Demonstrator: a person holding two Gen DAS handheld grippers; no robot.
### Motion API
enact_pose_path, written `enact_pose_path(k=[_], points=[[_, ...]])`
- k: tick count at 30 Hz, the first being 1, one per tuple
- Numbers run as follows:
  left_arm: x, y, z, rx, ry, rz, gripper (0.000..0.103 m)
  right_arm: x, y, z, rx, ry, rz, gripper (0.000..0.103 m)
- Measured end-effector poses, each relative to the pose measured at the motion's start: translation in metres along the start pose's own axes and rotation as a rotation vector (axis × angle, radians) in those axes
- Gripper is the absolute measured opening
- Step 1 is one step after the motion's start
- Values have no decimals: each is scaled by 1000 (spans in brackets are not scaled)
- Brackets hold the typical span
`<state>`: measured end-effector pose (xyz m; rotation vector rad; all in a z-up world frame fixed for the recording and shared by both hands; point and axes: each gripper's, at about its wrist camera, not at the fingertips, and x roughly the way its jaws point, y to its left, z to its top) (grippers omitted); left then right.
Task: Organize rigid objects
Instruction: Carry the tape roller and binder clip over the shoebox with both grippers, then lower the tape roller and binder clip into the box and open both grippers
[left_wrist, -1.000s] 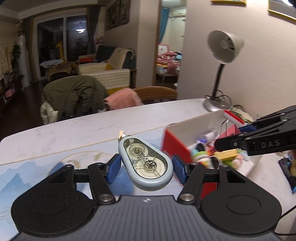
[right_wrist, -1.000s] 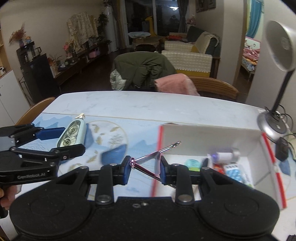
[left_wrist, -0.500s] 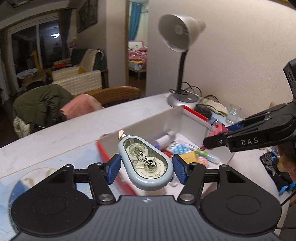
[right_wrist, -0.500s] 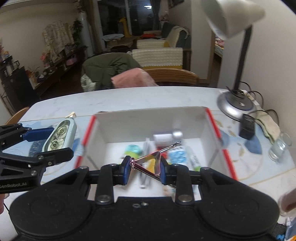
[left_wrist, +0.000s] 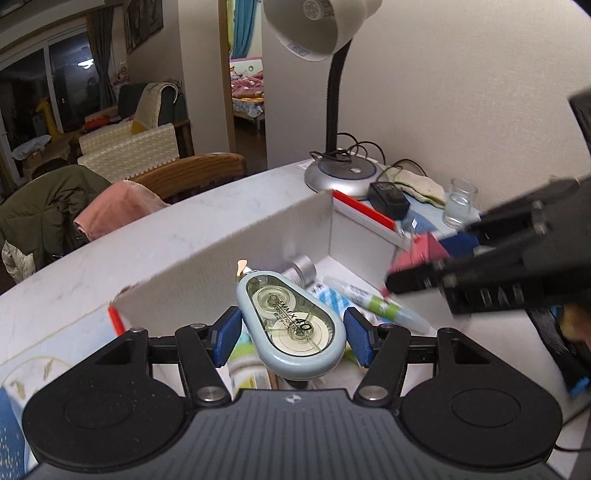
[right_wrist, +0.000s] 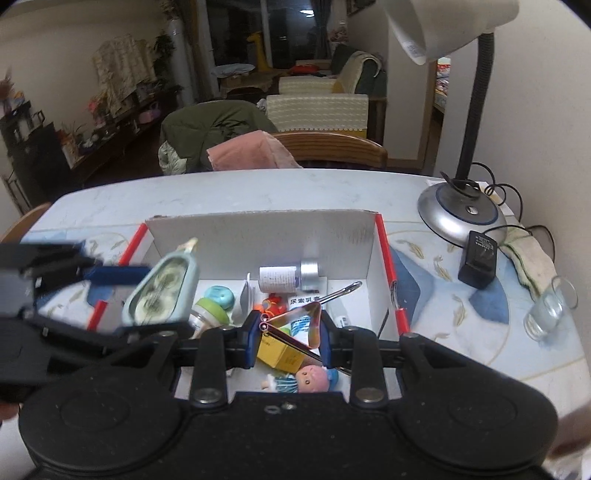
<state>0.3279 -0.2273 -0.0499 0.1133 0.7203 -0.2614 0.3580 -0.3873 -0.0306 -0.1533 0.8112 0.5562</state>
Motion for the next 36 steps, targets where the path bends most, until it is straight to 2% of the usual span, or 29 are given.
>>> enact_pose_path(k=[6, 13, 16, 22, 36], points=[[31, 8, 6, 26, 65, 17, 61, 16, -1, -3, -65, 44, 29, 30], [49, 14, -1, 1, 133, 47, 61, 25, 7, -13, -148, 116, 40, 30], [55, 14, -4, 2, 161, 71, 61, 32, 5, -17, -141, 145, 33, 30], [65, 14, -13, 1, 219, 72, 61, 45, 4, -23, -146, 200, 34, 30], [68, 8, -15, 27, 287, 57, 61, 49, 0, -26, -110, 221, 22, 36]])
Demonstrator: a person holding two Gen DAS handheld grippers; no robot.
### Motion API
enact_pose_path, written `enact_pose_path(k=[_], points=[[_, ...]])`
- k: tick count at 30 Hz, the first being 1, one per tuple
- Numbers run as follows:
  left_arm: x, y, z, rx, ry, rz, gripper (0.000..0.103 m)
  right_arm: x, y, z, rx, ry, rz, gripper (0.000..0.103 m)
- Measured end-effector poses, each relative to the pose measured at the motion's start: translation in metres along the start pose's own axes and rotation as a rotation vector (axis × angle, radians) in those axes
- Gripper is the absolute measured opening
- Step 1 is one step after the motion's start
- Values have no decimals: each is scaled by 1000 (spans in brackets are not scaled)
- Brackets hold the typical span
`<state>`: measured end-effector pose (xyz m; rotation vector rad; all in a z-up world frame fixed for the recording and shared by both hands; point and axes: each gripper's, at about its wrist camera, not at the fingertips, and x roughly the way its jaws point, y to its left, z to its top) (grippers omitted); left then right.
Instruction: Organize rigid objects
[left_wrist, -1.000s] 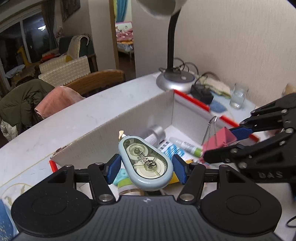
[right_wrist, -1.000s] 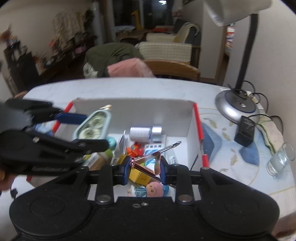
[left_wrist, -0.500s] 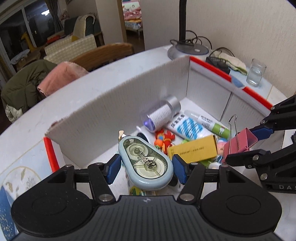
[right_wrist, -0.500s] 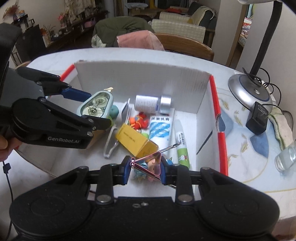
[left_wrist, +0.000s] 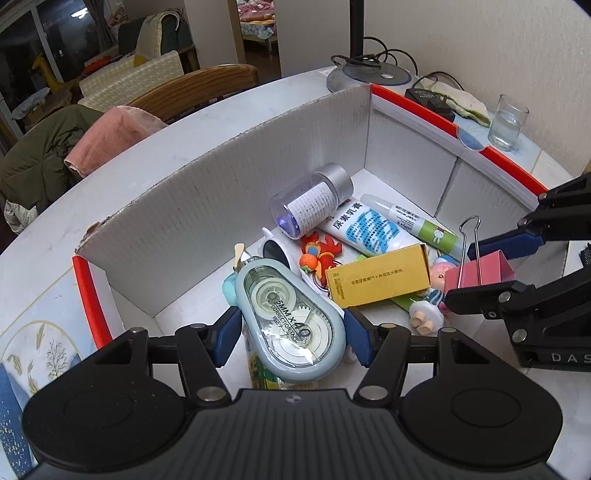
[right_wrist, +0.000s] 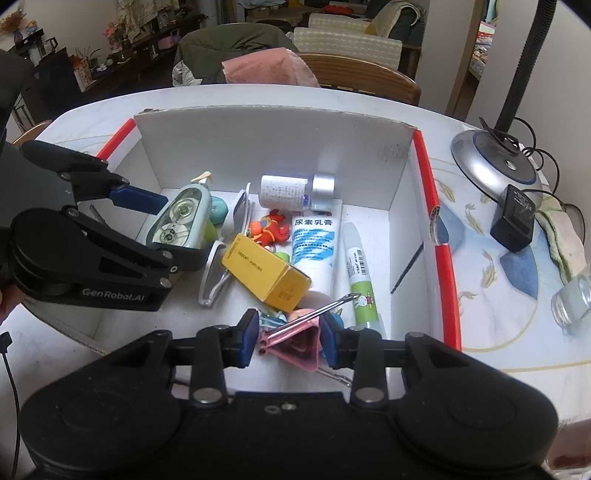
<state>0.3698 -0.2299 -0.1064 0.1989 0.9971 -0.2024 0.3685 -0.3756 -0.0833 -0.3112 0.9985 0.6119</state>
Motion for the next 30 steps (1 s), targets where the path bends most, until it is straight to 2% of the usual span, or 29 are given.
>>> enact_pose_path(k=[5, 7, 8, 13, 17, 26, 30], points=[[-5, -2, -3, -7, 10, -13, 63, -5, 0, -2, 6, -12, -8, 43], [-8, -2, -5, -13, 6, -23, 74, -8, 0, -3, 8, -18, -8, 46], [-10, -2, -7, -16, 1, -25, 74, -9, 1, -3, 6, -21, -9, 51], [-23, -2, -14, -32, -21, -35, 74, -17, 3, -5, 4, -40, -12, 57], [-36, -2, -21, -51, -42, -34, 74, -25, 5, -8, 3, -62, -7, 67], [-70, 1, -39, -99, -107, -26, 74, -51, 15, -11, -11, -121, 7, 81], [-86, 4, -46, -130, -142, -37, 75, -65, 20, -10, -5, -151, 11, 85]])
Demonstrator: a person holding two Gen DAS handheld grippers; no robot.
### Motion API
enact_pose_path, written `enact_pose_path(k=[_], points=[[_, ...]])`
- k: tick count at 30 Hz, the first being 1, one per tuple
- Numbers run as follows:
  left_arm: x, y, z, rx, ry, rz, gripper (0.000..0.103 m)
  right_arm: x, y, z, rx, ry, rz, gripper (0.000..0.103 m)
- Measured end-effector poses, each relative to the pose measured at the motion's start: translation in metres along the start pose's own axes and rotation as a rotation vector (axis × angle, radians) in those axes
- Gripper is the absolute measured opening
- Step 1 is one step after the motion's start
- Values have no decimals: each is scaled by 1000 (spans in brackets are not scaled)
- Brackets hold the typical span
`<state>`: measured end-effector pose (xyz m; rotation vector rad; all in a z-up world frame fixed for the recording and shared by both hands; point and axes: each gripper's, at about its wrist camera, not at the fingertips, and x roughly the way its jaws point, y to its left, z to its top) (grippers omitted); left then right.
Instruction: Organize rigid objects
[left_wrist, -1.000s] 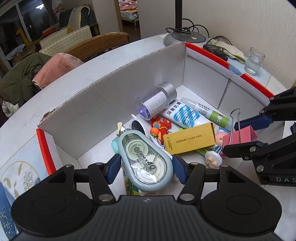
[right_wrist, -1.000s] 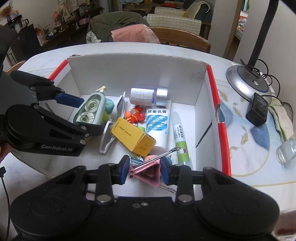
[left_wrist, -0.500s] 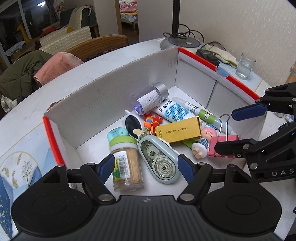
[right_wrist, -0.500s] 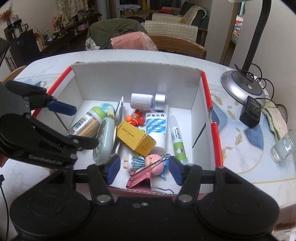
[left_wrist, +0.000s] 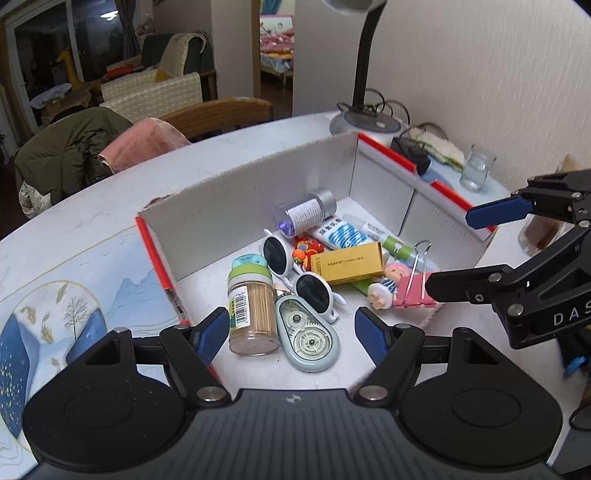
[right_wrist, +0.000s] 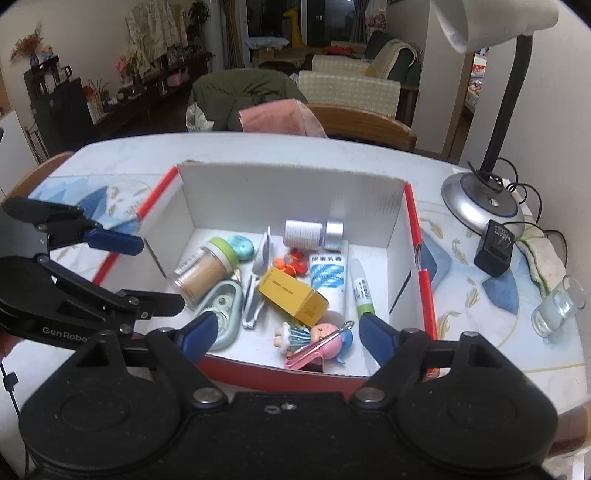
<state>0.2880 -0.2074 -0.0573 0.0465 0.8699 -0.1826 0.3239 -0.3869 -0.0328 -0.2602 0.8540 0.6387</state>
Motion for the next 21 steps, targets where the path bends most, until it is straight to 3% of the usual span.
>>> enact_pose_path(k=[2, 15, 19, 21], points=[[-9, 3, -2, -18, -17, -8, 81, -7, 3, 1, 3, -13, 2, 87], [-66, 18, -16, -93, -133, -37, 88, -54, 30, -1, 54, -134, -2, 99], [-78, 21, -21, -112, -151, -32, 101, -69, 36, -7, 98, -188, -7, 102], [-84, 23, -24, -121, -167, -33, 102, -76, 37, -10, 123, -213, -6, 102]])
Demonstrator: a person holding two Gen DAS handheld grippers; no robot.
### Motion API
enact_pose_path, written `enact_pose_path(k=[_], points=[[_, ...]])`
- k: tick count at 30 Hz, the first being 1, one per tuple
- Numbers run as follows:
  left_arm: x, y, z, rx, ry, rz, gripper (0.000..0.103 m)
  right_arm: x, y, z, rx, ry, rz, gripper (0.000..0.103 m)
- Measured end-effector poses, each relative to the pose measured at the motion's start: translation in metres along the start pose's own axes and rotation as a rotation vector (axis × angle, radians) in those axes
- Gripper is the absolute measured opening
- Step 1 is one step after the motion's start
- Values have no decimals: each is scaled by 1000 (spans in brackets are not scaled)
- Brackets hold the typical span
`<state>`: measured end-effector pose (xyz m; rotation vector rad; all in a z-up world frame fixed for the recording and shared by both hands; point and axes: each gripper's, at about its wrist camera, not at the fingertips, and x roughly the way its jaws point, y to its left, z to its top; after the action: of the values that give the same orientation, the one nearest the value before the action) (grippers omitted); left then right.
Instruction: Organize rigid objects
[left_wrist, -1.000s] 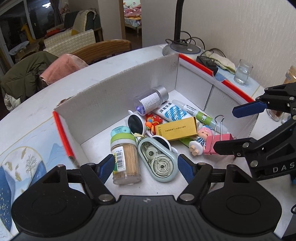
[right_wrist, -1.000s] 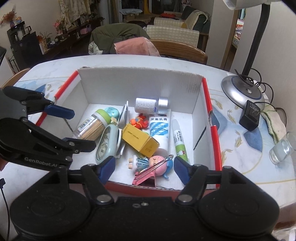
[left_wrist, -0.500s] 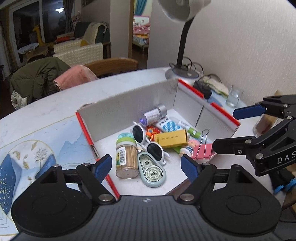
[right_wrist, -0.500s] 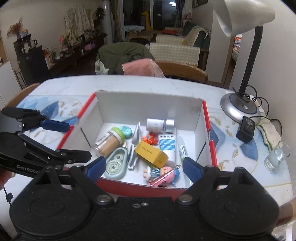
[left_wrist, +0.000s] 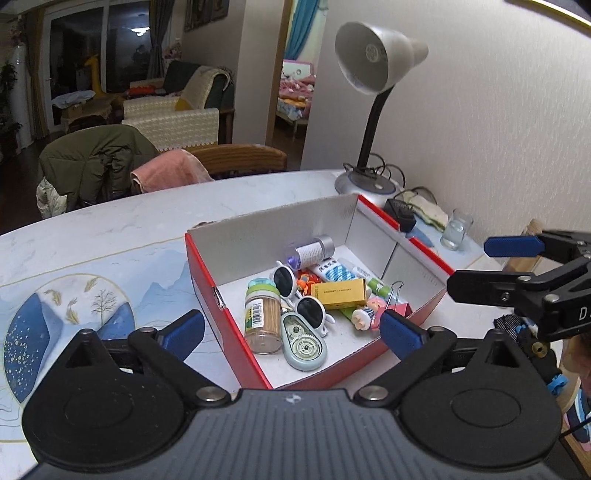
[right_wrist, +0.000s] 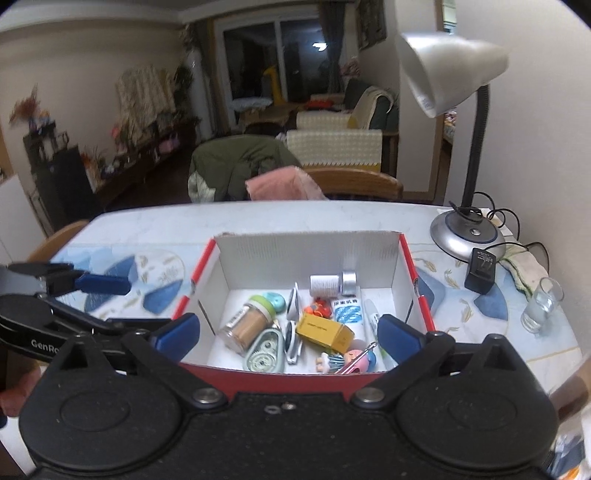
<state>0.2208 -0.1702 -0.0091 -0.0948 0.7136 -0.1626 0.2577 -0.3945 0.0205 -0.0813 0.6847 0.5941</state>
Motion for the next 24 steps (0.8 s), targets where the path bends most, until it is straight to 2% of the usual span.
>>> enact_pose_path(k=[9, 24], points=[[-19, -6, -5, -7, -38, -8, 102, -29, 7, -17, 86, -95, -42, 103], [-35, -8, -18, 10, -78, -6, 102, -44, 31, -52, 229, -113, -131, 103]])
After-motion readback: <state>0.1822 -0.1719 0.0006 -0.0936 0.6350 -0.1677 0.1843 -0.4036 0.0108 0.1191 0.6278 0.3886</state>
